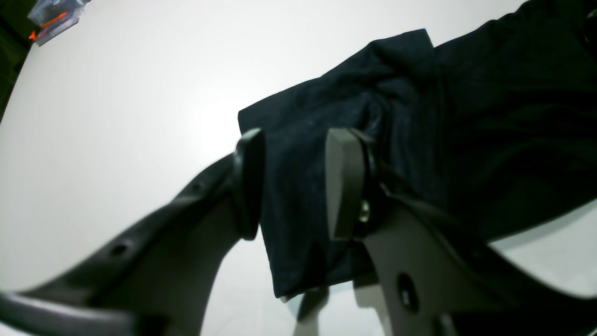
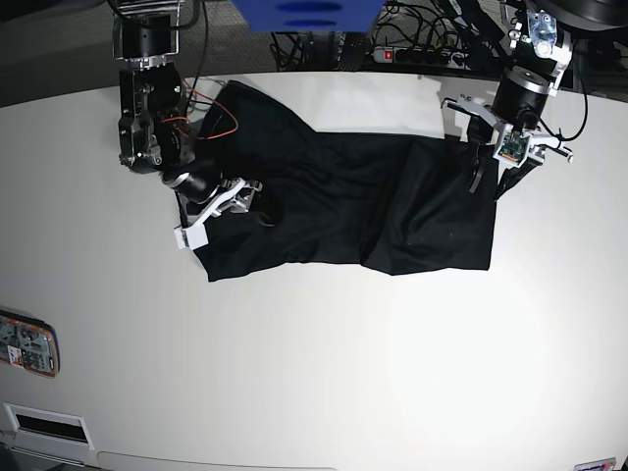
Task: Fold the T-shirt properly
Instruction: 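Grasp the strip's other end with the right gripper and fold it inward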
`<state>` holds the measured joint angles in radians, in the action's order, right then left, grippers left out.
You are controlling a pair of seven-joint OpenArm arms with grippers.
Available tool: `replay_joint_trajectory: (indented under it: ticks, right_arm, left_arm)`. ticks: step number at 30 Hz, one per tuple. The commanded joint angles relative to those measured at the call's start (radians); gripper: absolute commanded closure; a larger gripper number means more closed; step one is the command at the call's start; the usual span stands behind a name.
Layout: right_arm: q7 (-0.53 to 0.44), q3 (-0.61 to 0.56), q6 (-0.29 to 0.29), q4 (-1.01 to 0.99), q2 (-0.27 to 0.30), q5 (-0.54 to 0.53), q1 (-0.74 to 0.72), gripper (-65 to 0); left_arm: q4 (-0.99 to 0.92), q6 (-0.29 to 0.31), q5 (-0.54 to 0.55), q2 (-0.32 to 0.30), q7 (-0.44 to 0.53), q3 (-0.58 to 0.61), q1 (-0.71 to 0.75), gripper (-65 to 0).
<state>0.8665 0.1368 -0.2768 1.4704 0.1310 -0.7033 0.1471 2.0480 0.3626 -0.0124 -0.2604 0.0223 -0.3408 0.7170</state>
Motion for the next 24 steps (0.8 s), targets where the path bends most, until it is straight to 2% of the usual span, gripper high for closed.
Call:
replay_joint_trajectory:
  ticks: [1, 7, 11, 12, 20, 24]
  right_arm:
    - [0.041, 0.001, 0.012, 0.003, 0.006, 0.021, 0.001, -39.9]
    - [0.046, 0.004, 0.023, 0.005, 0.006, 0.024, 0.001, 0.0]
    - [0.095, 0.001, 0.167, 0.022, 0.049, 0.026, -0.043, 0.0]
    - [0.105, -0.003, 0.187, 0.029, 0.065, 0.026, -0.067, 0.0]
    - [0.241, -0.003, 0.189, 0.033, 0.132, 0.044, -0.255, 0.0]
    - [0.268, -0.004, 0.190, 0.031, 0.137, 0.216, -0.291, 0.0]
  left_arm:
    - [0.013, -0.007, 0.010, -0.004, 0.026, -0.005, 0.002, -21.3]
    - [0.013, -0.007, 0.010, -0.004, 0.026, -0.004, 0.002, -21.3]
    - [0.013, -0.007, 0.010, -0.004, 0.026, -0.004, 0.000, -21.3]
    - [0.013, -0.007, 0.010, -0.004, 0.026, -0.004, 0.000, -21.3]
    - [0.012, -0.007, 0.010, -0.004, 0.026, -0.001, 0.000, -21.3]
    - [-0.033, -0.007, 0.010, 0.017, 0.026, 0.001, -0.010, -21.3]
